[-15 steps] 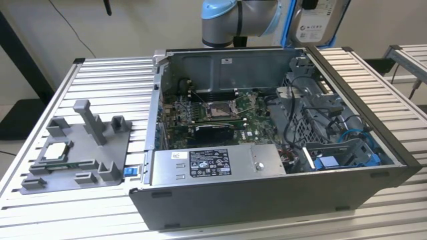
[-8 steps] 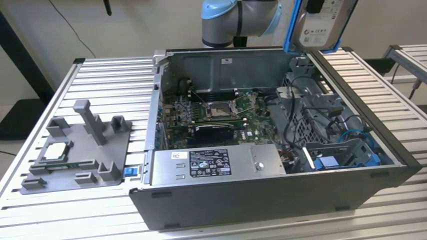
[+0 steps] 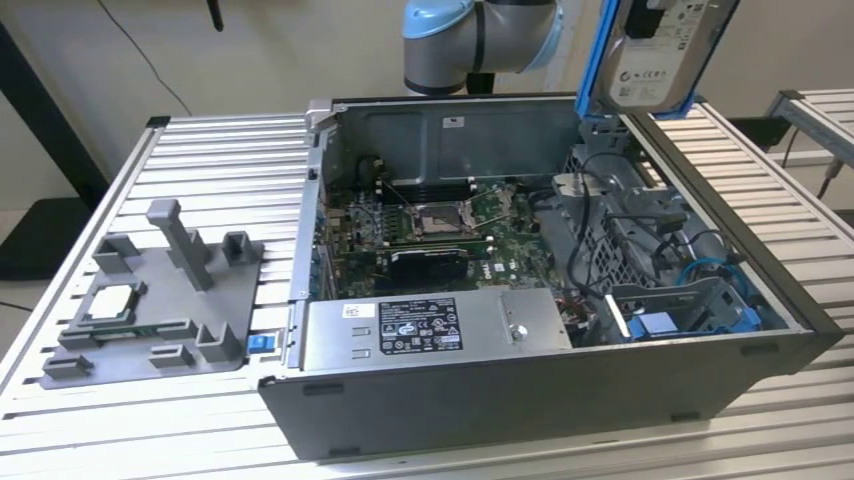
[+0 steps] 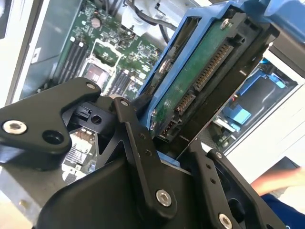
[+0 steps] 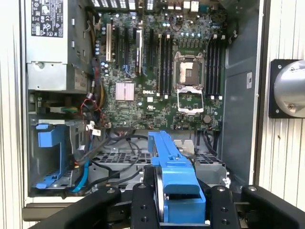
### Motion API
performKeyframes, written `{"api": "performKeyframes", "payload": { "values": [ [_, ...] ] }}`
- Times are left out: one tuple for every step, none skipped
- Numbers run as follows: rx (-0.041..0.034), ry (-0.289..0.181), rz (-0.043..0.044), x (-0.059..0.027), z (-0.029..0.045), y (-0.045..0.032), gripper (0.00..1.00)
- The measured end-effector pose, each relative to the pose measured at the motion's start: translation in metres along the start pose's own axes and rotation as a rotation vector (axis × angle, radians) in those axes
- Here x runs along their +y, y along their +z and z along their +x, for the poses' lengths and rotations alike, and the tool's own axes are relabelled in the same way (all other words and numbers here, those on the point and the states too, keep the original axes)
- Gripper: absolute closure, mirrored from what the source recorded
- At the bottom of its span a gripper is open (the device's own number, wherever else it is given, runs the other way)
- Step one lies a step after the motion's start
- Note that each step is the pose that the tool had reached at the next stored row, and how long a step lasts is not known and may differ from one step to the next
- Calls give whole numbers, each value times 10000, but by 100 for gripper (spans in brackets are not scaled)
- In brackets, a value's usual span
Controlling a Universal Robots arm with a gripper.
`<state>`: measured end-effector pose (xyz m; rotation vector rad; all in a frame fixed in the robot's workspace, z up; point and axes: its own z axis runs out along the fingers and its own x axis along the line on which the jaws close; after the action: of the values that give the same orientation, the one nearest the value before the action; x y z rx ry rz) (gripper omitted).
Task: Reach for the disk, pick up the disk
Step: 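Pick up the disk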
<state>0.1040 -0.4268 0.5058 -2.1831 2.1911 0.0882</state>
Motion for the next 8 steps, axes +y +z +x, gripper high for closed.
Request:
{"api": "performKeyframes", "payload": {
  "values": [
    [-1,0,0,0,35,-2,100],
    [-1,0,0,0,73,-5,100],
    [0,0,0,0,115,-8,100],
    [0,0,0,0,154,-11,100],
    [-1,0,0,-1,198,-14,100],
    [-2,0,0,-1,243,-17,100],
    [-1,0,0,-1,285,-20,100],
    [-2,0,0,-1,331,-23,100]
  ]
}}
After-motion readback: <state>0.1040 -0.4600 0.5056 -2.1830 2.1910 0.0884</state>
